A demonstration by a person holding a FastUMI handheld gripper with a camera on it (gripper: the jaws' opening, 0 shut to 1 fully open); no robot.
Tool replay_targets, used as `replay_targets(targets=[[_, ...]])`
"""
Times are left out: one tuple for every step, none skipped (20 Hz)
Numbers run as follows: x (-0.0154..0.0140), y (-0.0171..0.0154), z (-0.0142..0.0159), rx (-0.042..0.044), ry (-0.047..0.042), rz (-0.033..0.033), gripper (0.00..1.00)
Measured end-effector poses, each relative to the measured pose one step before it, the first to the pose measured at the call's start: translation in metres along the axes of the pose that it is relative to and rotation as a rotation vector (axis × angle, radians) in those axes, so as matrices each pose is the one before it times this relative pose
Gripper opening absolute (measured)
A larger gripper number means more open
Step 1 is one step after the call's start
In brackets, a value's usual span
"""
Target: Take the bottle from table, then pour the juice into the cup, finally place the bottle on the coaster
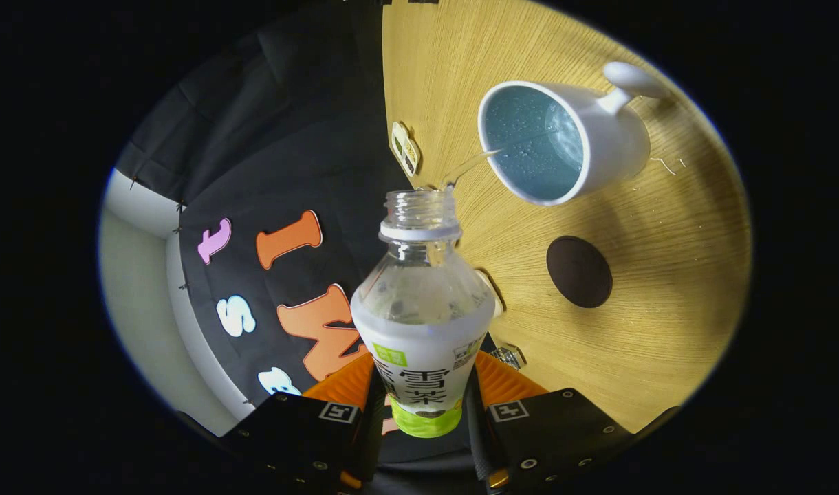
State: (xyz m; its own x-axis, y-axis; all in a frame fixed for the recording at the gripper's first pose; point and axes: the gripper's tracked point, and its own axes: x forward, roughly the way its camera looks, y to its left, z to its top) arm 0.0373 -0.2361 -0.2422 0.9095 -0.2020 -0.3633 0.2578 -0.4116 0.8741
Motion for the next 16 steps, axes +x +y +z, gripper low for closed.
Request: replay_targets(targets=[[-0.00063, 0.0009, -0.00063, 0.00018, 0.00021, -0.00074, 0.54], [0.00054, -0.00016, -0.00017, 0.00118, 0.00092, -0.00232, 0.54], [-0.00045, 0.00021, 0.00035, 0.00482, 0.00026, 0.00082, 0.55], [0.00034, -0.00061, 0.00066, 0.00367, -0.00089, 0.00088, 0.54], [0.00004, -0.00014, -0.00014, 0.00052, -0.001, -0.00249, 0.54], [0.00049, -0.00126, 0.00058, 0.00116, -0.00059, -0.00326, 0.54], [-0.00091, 0.00207, 0.00036, 0.00159, -0.00186, 0.00244, 0.55], [-0.00003, 0.00043, -0.0003, 0.00193, 0.00063, -0.00055, 0.54], [-0.00039, 0.00074, 0.00099, 0.00242, -0.00223, 0.00099, 0.54], [0.00003, -0.00034, 0.00021, 0.00177, 0.00038, -0.00235, 0.54], [-0.00012, 0.00097, -0.00064, 0.00325, 0.00154, 0.00047, 0.54], [-0.0006, 0.00087, 0.00027, 0.00523, 0.00094, 0.00282, 0.54], [-0.00026, 0.00075, -0.00093, 0.00386, 0.00127, 0.00051, 0.54], [0.00022, 0.0013, 0.00008, 0.00427, 0.00032, 0.0008, 0.54], [-0.0011, 0.00135, 0.00023, 0.00499, 0.00052, 0.0018, 0.55], [-0.00006, 0.00036, 0.00046, 0.00496, -0.00003, 0.00168, 0.54]])
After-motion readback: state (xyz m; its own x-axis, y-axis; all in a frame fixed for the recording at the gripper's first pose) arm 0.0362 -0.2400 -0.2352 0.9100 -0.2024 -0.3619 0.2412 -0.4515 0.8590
